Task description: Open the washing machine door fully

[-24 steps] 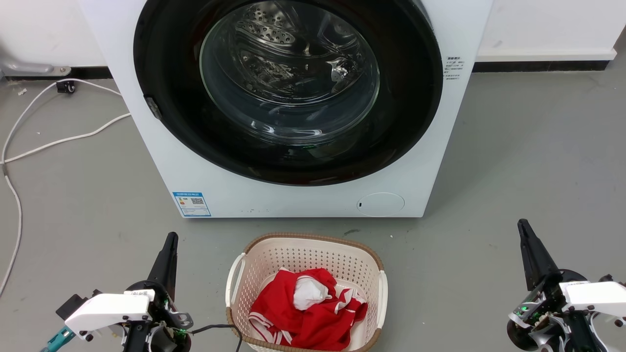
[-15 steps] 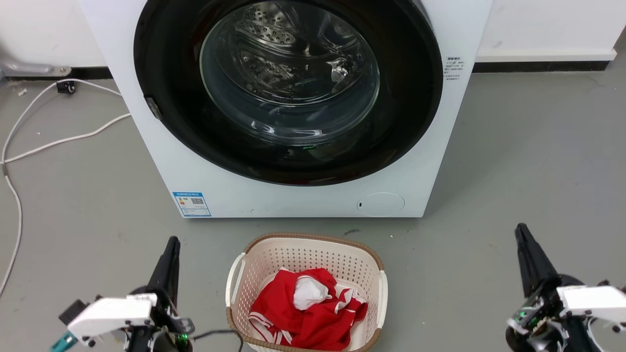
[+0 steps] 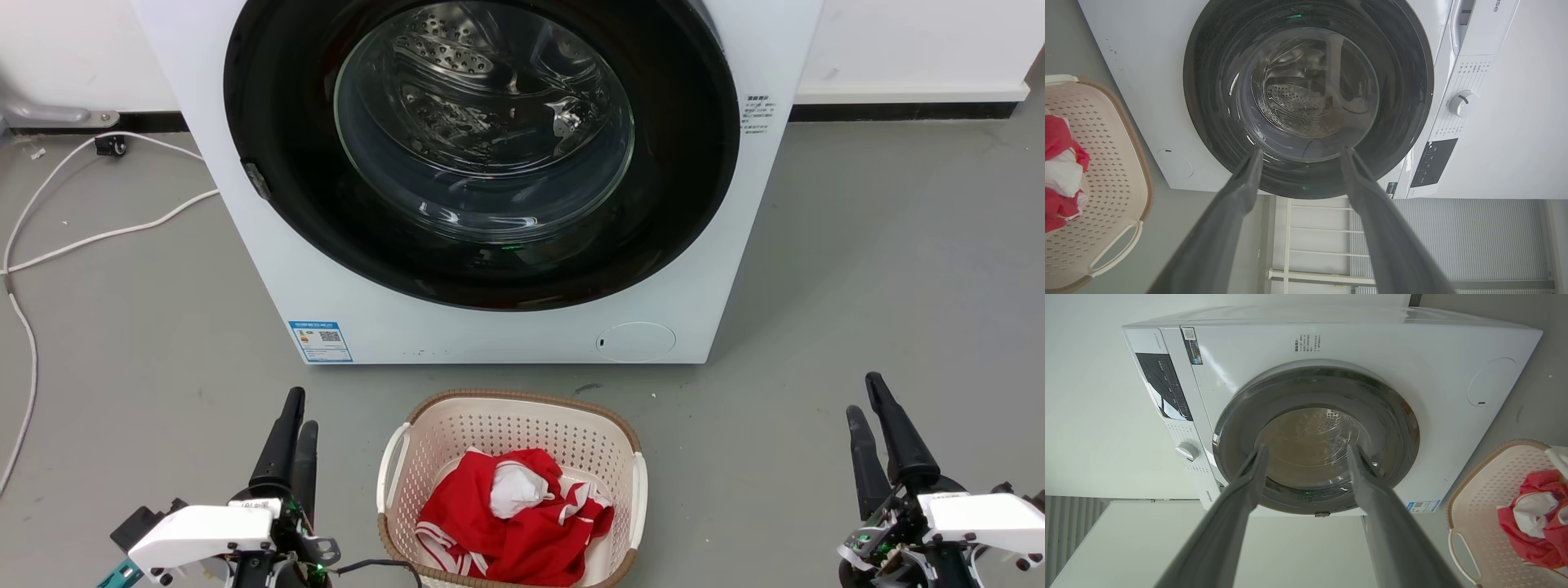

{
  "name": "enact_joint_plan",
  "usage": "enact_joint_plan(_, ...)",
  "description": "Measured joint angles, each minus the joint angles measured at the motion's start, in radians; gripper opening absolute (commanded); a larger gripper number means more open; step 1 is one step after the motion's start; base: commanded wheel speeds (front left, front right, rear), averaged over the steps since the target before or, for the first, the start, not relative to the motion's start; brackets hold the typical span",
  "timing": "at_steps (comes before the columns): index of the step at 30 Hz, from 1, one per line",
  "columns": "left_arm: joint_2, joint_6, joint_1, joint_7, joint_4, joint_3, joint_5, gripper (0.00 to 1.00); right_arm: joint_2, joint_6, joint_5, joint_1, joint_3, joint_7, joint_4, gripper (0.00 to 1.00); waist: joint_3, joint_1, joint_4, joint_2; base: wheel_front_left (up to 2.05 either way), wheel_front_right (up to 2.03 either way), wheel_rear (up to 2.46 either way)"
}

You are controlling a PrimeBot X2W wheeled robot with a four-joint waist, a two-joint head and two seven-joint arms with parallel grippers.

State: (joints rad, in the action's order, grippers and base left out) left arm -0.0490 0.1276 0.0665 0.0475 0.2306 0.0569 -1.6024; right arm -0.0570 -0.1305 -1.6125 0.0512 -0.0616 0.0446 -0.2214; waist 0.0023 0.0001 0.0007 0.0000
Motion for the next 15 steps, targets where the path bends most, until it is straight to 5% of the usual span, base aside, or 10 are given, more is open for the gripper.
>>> enact_joint_plan(6, -0.002, 0.0, 0.0, -0.028, -0.044, -0.014, 0.059, 1.0, 0.0, 0.0, 0.088, -0.01, 0.005, -0.027, 0.03, 1.0, -0.001, 0.0, 0.001, 0.0, 0.0, 0.0, 0.0)
enact_joint_plan(15, -0.004, 0.0, 0.001, -0.07, -0.132, -0.014, 0.334, 1.0, 0.001, 0.0, 0.44, -0.013, 0.023, -0.069, 0.116, 1.0, -0.003, 0.0, 0.002, 0.0, 0.0, 0.0, 0.0)
